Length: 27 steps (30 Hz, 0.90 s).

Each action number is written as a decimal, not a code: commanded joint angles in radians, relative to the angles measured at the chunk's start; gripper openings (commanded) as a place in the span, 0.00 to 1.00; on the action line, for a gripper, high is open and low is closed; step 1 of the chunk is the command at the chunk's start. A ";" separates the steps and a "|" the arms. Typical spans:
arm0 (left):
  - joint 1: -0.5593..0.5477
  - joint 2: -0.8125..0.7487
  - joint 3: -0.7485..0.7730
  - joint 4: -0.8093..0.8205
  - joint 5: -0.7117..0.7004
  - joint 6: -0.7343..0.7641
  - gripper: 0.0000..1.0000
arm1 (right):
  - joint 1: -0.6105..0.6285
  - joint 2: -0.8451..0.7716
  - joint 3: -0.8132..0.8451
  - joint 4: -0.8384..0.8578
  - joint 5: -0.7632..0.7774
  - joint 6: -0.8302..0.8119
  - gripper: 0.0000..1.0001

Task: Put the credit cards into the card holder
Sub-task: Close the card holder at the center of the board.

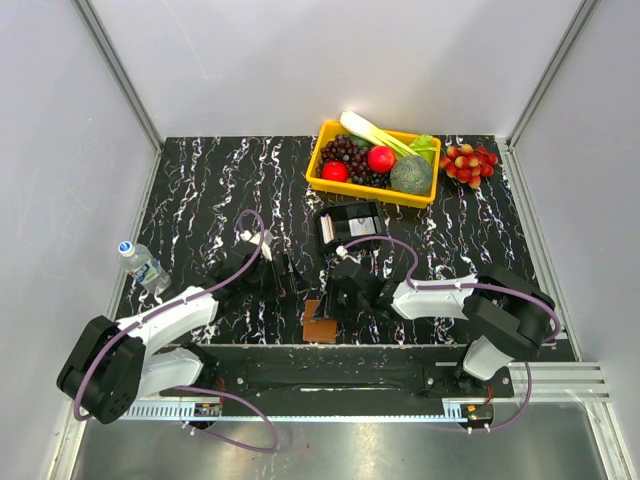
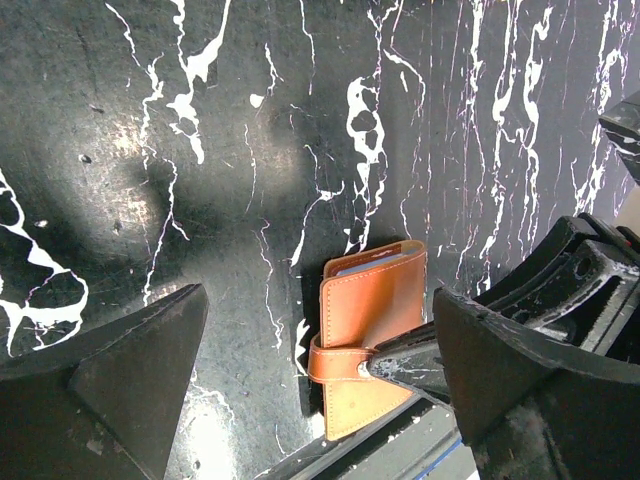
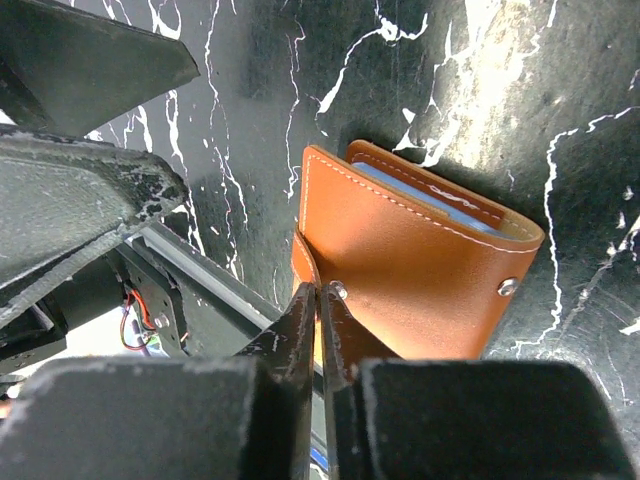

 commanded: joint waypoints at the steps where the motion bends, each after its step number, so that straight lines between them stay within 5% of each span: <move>1: 0.005 -0.001 0.010 0.039 0.032 0.023 0.99 | 0.010 -0.025 0.040 -0.030 0.012 -0.025 0.05; 8: 0.007 -0.006 0.002 0.036 0.069 0.049 0.98 | 0.011 -0.031 0.074 -0.120 0.073 -0.080 0.01; 14: 0.005 -0.003 -0.001 0.028 0.075 0.061 0.98 | 0.011 -0.028 0.089 -0.165 0.083 -0.100 0.14; 27: 0.007 0.014 0.011 0.024 0.082 0.069 0.97 | 0.011 -0.052 0.060 -0.142 0.032 -0.080 0.21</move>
